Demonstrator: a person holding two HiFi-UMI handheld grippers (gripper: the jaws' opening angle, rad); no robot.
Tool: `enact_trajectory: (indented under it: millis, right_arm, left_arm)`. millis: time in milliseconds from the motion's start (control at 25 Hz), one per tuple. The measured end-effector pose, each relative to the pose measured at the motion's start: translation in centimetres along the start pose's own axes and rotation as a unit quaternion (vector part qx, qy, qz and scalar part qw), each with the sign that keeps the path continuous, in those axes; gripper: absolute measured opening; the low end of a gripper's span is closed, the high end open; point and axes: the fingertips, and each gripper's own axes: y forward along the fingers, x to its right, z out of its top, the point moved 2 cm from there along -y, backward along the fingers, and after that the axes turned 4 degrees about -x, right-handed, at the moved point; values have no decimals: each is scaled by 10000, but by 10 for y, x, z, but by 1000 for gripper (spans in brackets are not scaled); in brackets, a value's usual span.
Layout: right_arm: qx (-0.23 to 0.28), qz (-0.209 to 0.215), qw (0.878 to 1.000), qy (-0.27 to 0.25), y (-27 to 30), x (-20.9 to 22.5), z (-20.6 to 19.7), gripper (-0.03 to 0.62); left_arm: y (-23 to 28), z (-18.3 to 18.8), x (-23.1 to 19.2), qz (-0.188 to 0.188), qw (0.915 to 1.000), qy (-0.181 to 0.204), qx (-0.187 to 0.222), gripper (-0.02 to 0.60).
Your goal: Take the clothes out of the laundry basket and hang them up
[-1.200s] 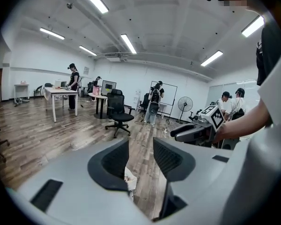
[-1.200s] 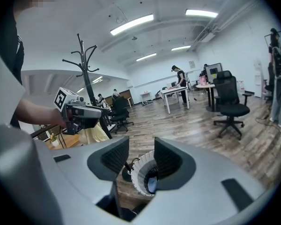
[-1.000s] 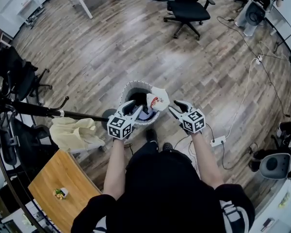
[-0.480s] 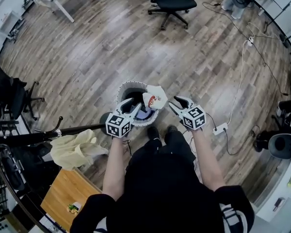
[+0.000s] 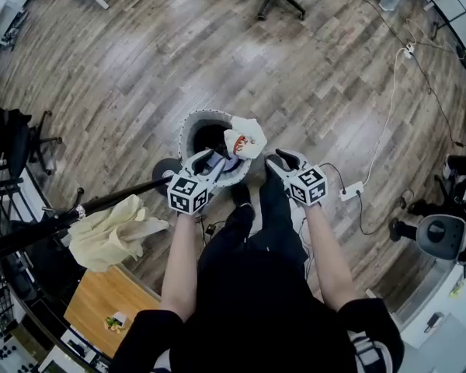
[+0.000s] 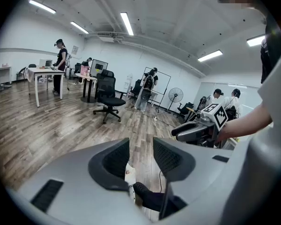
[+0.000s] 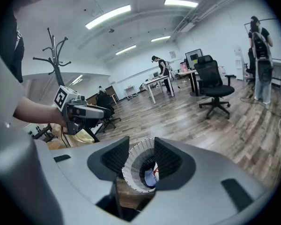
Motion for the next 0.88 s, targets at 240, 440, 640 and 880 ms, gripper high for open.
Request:
enact_trajectory:
  millis: [240,440,640,880]
  right_arm:
    - [-190,134,9997,86,18,12,-22,178]
    - [-365,142,9989,239,31,27,-43,176]
    - [-592,199,9978,230,46,38,-60,176]
    - [-767,302,9965,153,70,49,-77,176]
  left_arm:
    - [20,-26,-3,-24,9997,-194,-164,161]
    - [35,-47,-6,-3,9992,-309,-271,161]
    - [47,-53,-12,94,9989,-403,-214,161]
    - [68,-77,-20,152,9986,-295,-416,161]
